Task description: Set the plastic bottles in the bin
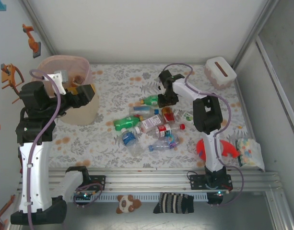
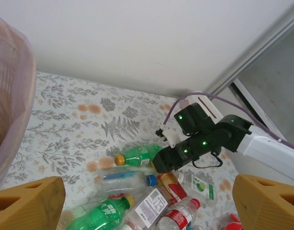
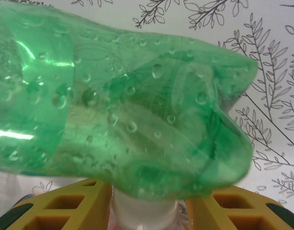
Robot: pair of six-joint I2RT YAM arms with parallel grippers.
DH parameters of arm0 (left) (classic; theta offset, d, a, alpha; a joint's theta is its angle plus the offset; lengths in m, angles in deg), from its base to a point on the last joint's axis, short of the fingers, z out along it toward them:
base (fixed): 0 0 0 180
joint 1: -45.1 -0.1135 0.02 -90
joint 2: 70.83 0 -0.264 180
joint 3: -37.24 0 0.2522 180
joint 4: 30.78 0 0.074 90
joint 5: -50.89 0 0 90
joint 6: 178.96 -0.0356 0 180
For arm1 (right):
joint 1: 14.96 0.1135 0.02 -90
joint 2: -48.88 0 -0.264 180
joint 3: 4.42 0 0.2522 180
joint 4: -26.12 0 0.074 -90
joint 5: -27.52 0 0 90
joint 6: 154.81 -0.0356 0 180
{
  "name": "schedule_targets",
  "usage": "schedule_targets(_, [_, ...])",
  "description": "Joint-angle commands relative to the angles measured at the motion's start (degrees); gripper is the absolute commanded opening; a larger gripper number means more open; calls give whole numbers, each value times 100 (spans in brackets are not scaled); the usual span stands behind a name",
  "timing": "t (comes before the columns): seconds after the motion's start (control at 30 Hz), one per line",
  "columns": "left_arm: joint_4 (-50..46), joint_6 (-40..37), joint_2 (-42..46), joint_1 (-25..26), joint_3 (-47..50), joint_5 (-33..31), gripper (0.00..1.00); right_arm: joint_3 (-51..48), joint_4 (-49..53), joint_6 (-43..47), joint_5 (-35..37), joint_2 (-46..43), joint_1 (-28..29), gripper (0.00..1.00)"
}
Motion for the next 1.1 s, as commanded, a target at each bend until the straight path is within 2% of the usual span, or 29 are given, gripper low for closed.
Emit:
schedule_targets(0.0, [172,68,-8,39,-111,150,90,176,124,83,117,115,35,43])
schedule_targets(0.37, [284,128,-44,39,-78,215,90,103,55,38,196,-9,35,31])
schedule_targets(0.57, [382,202,-34,39,-31,245,90,16,-51,-35,331,-385,35,27])
schedule_targets(0.87, [918,432,19,39,252,474,89,-180,-306,-138,605,-1490,35,25])
schedule_targets(1.07, [1648,745,30,112,599,684,87,-445,-663,-228,424,-2458,35,23])
